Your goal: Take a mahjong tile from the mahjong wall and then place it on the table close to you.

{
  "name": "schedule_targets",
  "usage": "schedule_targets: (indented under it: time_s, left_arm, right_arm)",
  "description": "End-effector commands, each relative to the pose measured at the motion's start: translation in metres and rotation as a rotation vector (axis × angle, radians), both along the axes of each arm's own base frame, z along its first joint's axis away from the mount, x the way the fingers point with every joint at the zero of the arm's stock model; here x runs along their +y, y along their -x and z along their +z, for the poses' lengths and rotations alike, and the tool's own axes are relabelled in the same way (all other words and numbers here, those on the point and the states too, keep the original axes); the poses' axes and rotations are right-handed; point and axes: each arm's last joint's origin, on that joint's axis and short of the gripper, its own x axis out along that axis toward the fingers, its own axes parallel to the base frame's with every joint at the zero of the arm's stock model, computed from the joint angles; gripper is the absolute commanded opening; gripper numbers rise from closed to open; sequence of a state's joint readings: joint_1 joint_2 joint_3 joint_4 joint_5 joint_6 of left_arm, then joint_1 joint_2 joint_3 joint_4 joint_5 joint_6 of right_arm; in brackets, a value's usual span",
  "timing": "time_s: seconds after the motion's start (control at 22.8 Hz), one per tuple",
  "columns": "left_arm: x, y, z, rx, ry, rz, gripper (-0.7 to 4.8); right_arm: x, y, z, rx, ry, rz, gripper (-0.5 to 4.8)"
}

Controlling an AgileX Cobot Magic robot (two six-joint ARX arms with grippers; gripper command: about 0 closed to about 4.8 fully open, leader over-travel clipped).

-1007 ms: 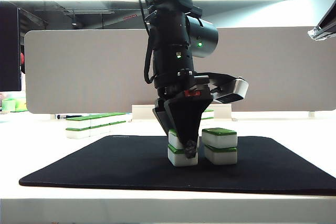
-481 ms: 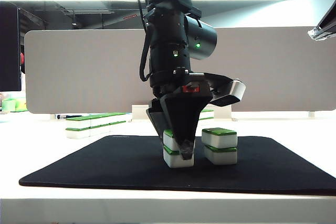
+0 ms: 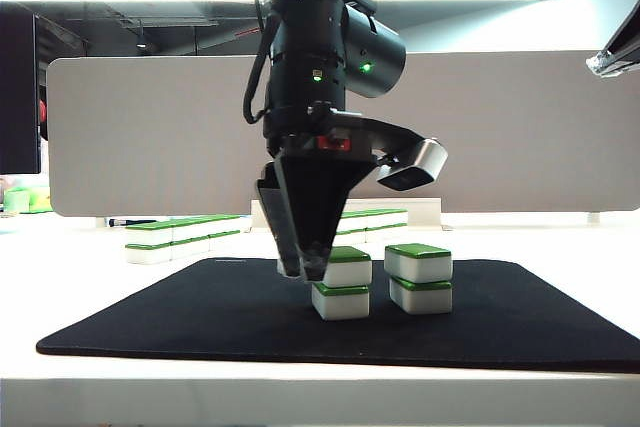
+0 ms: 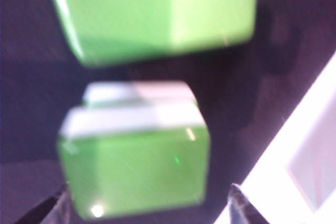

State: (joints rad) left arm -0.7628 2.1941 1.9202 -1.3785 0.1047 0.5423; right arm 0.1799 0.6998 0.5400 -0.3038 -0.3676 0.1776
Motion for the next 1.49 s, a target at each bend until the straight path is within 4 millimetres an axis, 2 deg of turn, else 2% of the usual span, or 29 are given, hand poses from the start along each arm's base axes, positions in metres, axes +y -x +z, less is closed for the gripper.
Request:
schedule_targets:
  time_s: [0.04,0.18,0.53,0.61,0.66,0.74,0.79,1.05,1.18,1.27,1.4,1.49]
  left_arm:
    - [0.005,0.005,0.011,0.011,-0.017,0.000,3.77]
    - [0.009,0.008,0.024,-0.034,-0.027,0.001,3.77]
    - [0.036,0.024,0.092,-0.338,-0.083,0.038,3.56]
    - [0.044,0.028,0.106,-0.429,-0.120,0.045,2.61]
    - [0.047,0.029,0.113,-0.470,-0.124,0.051,1.73]
    - [0.054,0.030,0.122,-0.505,-0.107,0.072,0.32]
    - [0.055,0.030,0.125,-0.516,-0.100,0.080,0.06]
    - [0.071,0.035,0.147,-0.585,-0.052,0.164,-0.06]
    - [0.085,0.036,0.163,-0.637,0.003,0.252,-0.06]
    - [0.099,0.035,0.176,-0.672,0.065,0.357,-0.06]
    - [0.128,0.036,0.195,-0.625,0.228,0.508,-0.06]
    - [0.139,0.037,0.201,-0.603,0.272,0.538,-0.06]
  right_arm:
    - [0.000,-0.001,0.003,-0.021,-0.002,0.003,-0.01]
    - [0.000,-0.001,0.003,-0.021,-0.002,0.003,-0.01]
    - [0.000,-0.001,0.003,-0.021,-0.002,0.003,-0.01]
    - [0.000,-0.001,0.002,-0.021,-0.002,0.003,-0.01]
    - [0.000,-0.001,0.002,-0.021,-0.002,0.003,-0.01]
    - [0.000,-0.001,0.002,-0.021,-0.002,0.003,-0.01]
    - [0.000,-0.001,0.002,-0.021,-0.002,0.003,-0.01]
    - [0.001,0.000,0.003,-0.022,-0.003,0.005,-0.01]
    - [0.001,0.000,0.003,-0.022,-0.003,0.005,-0.01]
    - [0.001,0.000,0.003,-0.021,-0.002,0.005,-0.01]
    - [0.000,0.000,0.003,-0.022,-0.002,0.004,-0.01]
    - [0.001,0.000,0.003,-0.022,-0.003,0.005,-0.01]
